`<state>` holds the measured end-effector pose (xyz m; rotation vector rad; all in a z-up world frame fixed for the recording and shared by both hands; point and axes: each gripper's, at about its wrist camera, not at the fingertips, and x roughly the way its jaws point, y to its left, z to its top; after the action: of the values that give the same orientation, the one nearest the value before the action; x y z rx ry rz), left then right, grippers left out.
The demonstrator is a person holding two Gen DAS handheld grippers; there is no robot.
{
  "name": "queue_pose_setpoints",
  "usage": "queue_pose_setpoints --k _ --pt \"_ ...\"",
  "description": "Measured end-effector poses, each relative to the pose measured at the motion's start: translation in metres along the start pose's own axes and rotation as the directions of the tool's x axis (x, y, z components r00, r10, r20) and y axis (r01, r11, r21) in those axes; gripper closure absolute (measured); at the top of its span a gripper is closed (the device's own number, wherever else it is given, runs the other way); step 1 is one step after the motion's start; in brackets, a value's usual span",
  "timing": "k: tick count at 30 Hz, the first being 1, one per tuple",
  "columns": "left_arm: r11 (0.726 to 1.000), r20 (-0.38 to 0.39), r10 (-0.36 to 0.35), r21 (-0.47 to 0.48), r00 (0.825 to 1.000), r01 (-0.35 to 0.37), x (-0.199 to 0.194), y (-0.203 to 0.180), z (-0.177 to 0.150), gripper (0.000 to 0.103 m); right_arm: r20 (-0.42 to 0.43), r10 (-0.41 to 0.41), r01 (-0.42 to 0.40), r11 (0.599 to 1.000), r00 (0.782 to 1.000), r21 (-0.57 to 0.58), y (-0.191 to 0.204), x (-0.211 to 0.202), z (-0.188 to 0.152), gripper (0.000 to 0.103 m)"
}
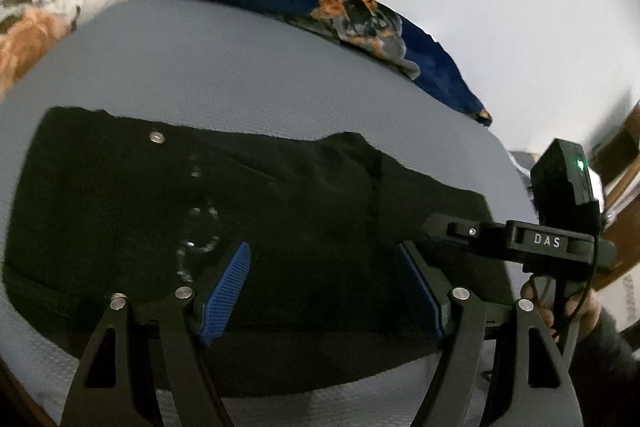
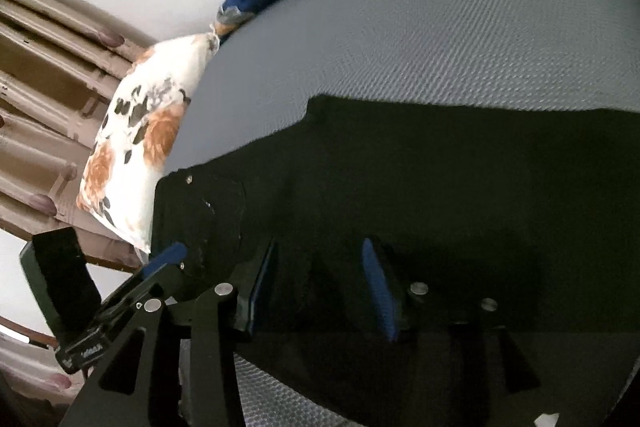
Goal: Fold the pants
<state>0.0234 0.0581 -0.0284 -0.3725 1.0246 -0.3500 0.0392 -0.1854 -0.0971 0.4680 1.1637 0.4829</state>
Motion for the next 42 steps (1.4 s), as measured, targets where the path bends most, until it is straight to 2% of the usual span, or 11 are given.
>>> queue_pose_setpoints --k 4,9,13,17,21,27,31,35,40,41,42 --pt "0.995 -0.071 -0.102 -0.018 0.992 0.101 0.014 -0.010 0.004 0.028 0.060 -0.035 0.032 0.998 0.998 0.047 -0.017 -0.027 -0.007 0.059" --pt "0.973 -0.187 -0.225 -0.094 0.956 0.211 0.046 -0.020 0.014 0.032 0.118 -0.081 0.068 0.991 0.990 0.112 -0.039 -0.056 -0.019 0.059" --pt "0.967 -0.252 -0.250 -0.113 0.935 0.228 0.066 -0.025 0.023 0.038 0.155 -0.109 0.081 0.981 0.982 0.175 -0.063 -0.078 -0.031 0.059" --pt "0.957 -0.312 -0.270 -0.195 0.911 0.216 0.086 -0.019 0.025 0.043 0.184 -0.129 0.084 0.968 0.974 0.236 -0.079 -0.092 -0.040 0.059" --pt "0.943 -0.341 -0.292 -0.256 0.894 0.211 0.098 -0.011 0.024 0.043 0.207 -0.138 0.078 0.959 0.969 0.272 -0.091 -0.101 -0.046 0.056" --pt "0.936 -0.376 -0.328 -0.256 0.867 0.243 0.114 -0.018 0.023 0.043 0.215 -0.132 0.062 0.950 0.967 0.307 -0.104 -0.102 -0.048 0.056" --pt "0.919 -0.390 -0.372 -0.282 0.843 0.275 0.123 -0.025 0.023 0.043 0.212 -0.121 0.051 0.950 0.970 0.308 -0.105 -0.097 -0.047 0.056" --pt "0.888 -0.401 -0.438 -0.333 0.805 0.317 0.135 -0.036 0.018 0.043 0.204 -0.112 0.046 0.952 0.973 0.304 -0.105 -0.090 -0.045 0.056" --pt "0.887 -0.382 -0.440 -0.329 0.813 0.325 0.135 -0.043 0.015 0.043 0.195 -0.117 0.056 0.954 0.974 0.294 -0.103 -0.084 -0.046 0.056" --pt "0.886 -0.373 -0.438 -0.330 0.818 0.324 0.133 -0.042 0.014 0.054 0.195 -0.124 0.063 0.955 0.973 0.290 -0.102 -0.083 -0.046 0.056" --pt "0.892 -0.369 -0.427 -0.322 0.826 0.317 0.133 -0.041 0.014 0.079 0.196 -0.127 0.068 0.956 0.972 0.286 -0.102 -0.083 -0.047 0.056"
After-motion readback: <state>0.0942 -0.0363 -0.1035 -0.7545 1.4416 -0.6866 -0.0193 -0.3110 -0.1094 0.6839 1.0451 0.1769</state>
